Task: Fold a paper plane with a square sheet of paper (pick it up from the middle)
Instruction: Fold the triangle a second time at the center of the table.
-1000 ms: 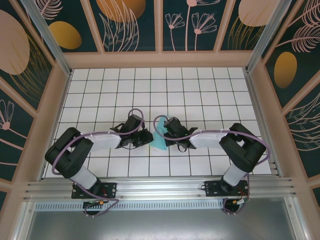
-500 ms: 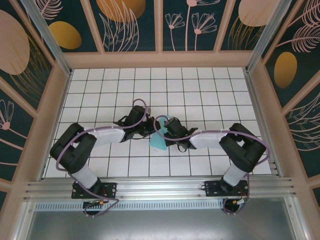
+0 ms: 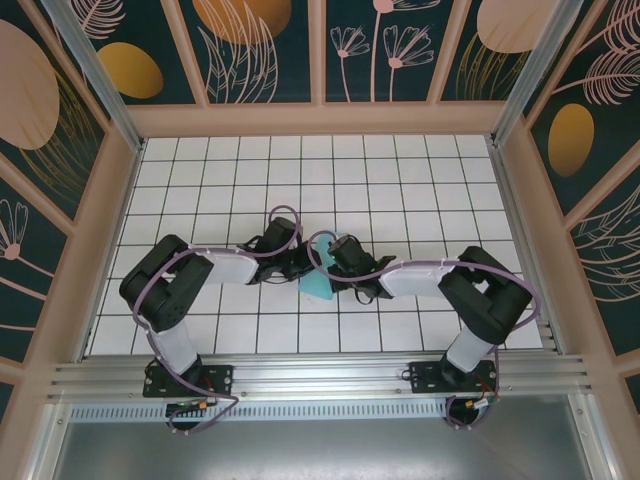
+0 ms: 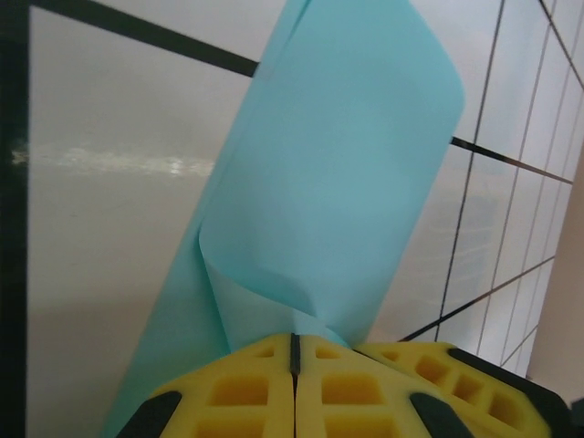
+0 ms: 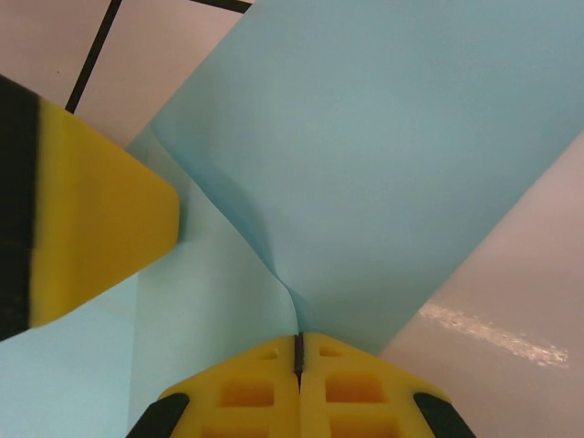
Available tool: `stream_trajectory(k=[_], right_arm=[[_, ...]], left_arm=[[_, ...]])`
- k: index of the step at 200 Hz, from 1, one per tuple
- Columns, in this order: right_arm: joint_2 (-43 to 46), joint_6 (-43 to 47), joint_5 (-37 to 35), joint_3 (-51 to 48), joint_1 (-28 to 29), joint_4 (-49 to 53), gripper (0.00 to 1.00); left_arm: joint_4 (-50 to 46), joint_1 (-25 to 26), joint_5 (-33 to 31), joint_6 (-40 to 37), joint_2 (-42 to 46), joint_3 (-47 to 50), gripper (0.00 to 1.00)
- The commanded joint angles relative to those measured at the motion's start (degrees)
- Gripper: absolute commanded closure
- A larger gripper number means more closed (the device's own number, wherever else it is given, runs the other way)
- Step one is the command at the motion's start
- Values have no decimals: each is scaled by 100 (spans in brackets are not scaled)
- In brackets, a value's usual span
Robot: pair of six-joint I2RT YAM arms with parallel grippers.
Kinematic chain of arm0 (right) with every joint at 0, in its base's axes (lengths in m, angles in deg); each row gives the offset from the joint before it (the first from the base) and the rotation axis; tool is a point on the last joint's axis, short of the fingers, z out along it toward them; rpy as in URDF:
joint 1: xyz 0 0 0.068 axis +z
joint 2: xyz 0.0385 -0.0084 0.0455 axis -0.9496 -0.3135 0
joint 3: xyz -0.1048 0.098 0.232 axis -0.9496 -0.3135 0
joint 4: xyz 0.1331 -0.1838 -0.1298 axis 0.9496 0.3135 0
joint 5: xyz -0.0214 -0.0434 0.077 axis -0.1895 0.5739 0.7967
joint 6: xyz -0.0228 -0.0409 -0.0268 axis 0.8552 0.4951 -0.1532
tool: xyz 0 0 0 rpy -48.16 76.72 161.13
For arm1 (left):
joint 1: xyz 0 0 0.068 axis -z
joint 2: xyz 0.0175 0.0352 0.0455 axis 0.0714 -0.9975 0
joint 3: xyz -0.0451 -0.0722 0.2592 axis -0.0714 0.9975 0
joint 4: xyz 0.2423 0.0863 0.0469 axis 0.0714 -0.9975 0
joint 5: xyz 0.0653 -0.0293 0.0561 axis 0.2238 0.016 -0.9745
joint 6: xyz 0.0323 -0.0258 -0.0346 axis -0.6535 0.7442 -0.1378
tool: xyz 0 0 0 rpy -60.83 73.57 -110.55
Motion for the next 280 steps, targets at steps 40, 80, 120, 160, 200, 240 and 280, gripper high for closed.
stream_trajectory(k=[40,80,120,160,200,240,280], right_arm=[[-201,-101,65,-96,-56,116,100],[-204,-119,56,-73,-59,118,100],[-226,-102,69,36,-59,143,100],[-166,-143,54,147,-58,210,100],[434,-414,62,302,-182,501,83],[1503,-766,754,22,-407,369,65],[1553,-1172,2416,-181,-454,-239,83]], left_arm=[[-115,-7,-412,-90,-121,16,94],[-449,-3,-598,-217,-89,-117,96],[-211,-11,-423,-143,-229,41,97],[-264,-4,-353,-235,-321,25,98],[-311,-6,-379,-294,-372,40,100],[-306,-11,-388,-329,-345,44,100],[-260,-6,-329,-339,-341,37,100]])
